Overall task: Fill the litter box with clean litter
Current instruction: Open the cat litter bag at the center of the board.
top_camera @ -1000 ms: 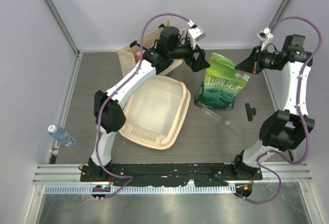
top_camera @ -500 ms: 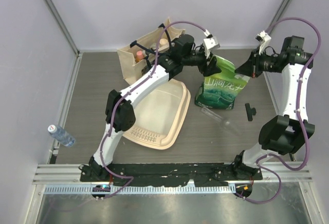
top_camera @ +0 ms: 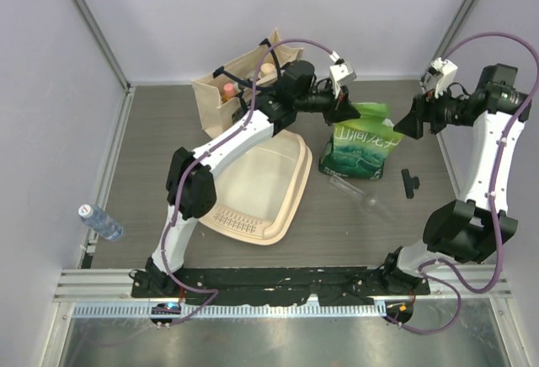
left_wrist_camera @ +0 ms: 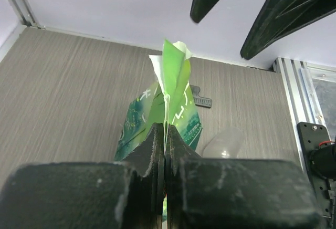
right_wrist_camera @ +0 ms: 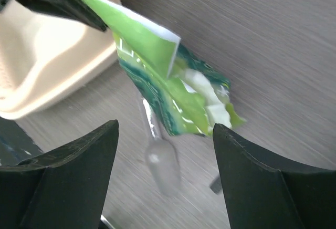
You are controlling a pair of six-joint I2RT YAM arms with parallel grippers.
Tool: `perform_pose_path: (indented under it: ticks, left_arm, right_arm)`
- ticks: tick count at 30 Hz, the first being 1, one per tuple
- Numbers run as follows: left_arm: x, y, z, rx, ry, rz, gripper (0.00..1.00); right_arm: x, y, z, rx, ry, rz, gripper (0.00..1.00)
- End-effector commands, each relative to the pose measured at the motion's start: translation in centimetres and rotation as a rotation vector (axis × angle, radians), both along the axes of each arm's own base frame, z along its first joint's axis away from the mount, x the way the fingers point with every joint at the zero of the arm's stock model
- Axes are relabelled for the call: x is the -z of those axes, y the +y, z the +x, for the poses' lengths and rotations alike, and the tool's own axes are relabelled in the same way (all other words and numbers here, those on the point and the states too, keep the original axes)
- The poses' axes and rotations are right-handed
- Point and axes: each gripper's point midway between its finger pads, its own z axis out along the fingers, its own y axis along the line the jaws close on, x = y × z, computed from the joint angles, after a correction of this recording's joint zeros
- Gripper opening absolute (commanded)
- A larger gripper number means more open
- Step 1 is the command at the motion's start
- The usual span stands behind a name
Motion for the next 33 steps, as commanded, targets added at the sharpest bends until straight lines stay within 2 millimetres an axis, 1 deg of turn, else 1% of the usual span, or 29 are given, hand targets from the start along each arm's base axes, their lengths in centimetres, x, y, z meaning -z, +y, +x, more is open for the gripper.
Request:
perform_pose_path:
  ticks: [1,2,3,4,5,6,7,9,11,13,16,19,21,23,25,29,33]
  left_arm:
    - [-6.2,1.6,-2.1,-0.007,-0.059,-0.094,0.00]
    - [-6.6,1.8,-2.1,-0.011,-0.063,-0.098,0.00]
    - [-7.4,2.1,-2.4,-0.013,-0.073,-0.108,0.00]
    - [-7.4,2.3,-2.5,-0.016,-0.073,-0.107,0.00]
    - [-7.6,2.4,-2.6,-0.020,-0.078,-0.111,0.00]
    - [-8.4,2.7,-2.8,-0.023,-0.091,-0.122,0.00]
    - [-8.2,2.8,-2.9,-0.023,-0.090,-0.118,0.00]
    - [-8.6,2.9,-3.1,-0.020,-0.089,-0.122,0.00]
    - [-8.7,3.0,-3.2,-0.021,-0.083,-0.126,0.00]
    - [-9.1,3.0,-3.2,-0.030,-0.087,-0.134,0.00]
    - [-9.6,3.2,-3.0,-0.037,-0.100,-0.142,0.00]
    - [-9.5,3.3,-3.3,-0.032,-0.102,-0.132,0.00]
    - [-9.6,3.4,-3.3,-0.032,-0.101,-0.132,0.00]
    - [-9.2,3.4,-3.5,-0.031,-0.091,-0.126,0.00]
    - [-9.0,3.4,-3.5,-0.032,-0.080,-0.125,0.00]
    - [-9.0,3.5,-3.6,-0.034,-0.065,-0.124,0.00]
    - [-9.1,3.7,-4.0,-0.023,-0.066,-0.117,0.00]
  right_arm:
    - [-1.2,0.0,-4.8,-0.138,-0.100,-0.219,0.78]
    - [-0.9,-0.1,-5.4,-0.181,-0.129,-0.267,0.78]
    - [-0.2,0.0,-6.0,-0.218,-0.122,-0.287,0.77]
    - [0.7,-0.1,-6.4,-0.232,-0.105,-0.301,0.76]
    - [0.9,-0.1,-6.5,-0.261,-0.129,-0.328,0.76]
    - [0.9,0.0,-6.7,-0.272,-0.142,-0.338,0.76]
    - [1.1,0.2,-6.8,-0.284,-0.149,-0.334,0.76]
    - [1.1,0.6,-6.8,-0.310,-0.163,-0.336,0.75]
    - [1.5,1.0,-6.9,-0.329,-0.154,-0.333,0.73]
    - [2.5,1.6,-7.1,-0.358,-0.130,-0.317,0.70]
    - [3.8,2.7,-7.2,-0.414,-0.106,-0.295,0.68]
    - [4.0,3.5,-6.8,-0.451,-0.104,-0.276,0.69]
    - [3.8,3.7,-6.5,-0.459,-0.116,-0.275,0.69]
    - [3.5,3.6,-6.0,-0.458,-0.138,-0.286,0.69]
    - [3.6,3.3,-5.4,-0.455,-0.160,-0.306,0.70]
    - [4.3,2.8,-4.4,-0.476,-0.192,-0.345,0.72]
    - [4.3,2.9,-3.8,-0.508,-0.237,-0.351,0.76]
